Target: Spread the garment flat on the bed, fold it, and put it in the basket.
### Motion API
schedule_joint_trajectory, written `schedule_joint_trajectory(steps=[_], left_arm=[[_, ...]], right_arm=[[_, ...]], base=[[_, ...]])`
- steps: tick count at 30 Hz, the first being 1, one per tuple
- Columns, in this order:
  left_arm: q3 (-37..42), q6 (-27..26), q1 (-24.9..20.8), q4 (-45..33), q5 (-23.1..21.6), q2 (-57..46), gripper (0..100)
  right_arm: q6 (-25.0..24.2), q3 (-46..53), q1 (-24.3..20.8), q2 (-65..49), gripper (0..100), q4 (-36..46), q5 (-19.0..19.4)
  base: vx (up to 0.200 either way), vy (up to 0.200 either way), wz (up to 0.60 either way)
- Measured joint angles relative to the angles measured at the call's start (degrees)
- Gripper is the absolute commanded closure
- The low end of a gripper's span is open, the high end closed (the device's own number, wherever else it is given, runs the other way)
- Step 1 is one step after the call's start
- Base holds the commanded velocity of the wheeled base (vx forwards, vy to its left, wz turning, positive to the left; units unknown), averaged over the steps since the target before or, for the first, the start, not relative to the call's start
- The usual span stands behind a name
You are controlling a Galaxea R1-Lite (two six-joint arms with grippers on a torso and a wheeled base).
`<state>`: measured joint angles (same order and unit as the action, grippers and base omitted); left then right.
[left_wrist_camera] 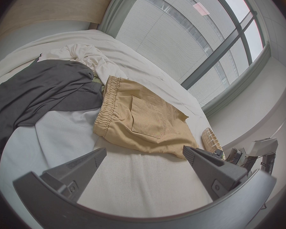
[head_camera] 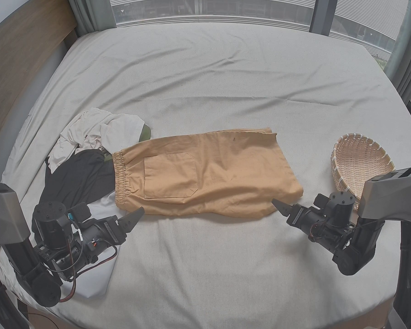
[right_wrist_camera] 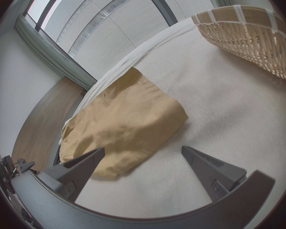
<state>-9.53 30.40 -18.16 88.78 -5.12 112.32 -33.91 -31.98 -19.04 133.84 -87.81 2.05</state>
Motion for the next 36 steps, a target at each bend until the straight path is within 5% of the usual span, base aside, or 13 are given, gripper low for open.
schedule_joint_trajectory(steps=[16,17,36], left_arm=[[0.44,-0.02,0.04,-0.02,0.33,-0.06,0],[0.50,-0.02,0.06,-0.02,0.37,-0.06,0],[1.18,0.39,1.28,-0.13,0.28,1.04,0]], right_arm=[[-4.64,-18.38,-0.72,2.85,0,13.28,-0.82],[-4.73,-18.82,-0.72,2.99,100,13.34,-0.82],[-7.00,-13.31,-0.22,-2.01,100,12.73,-0.74]], base=[[0.000,0.000,0.00],[0.000,0.000,0.00],[0.000,0.000,0.00]])
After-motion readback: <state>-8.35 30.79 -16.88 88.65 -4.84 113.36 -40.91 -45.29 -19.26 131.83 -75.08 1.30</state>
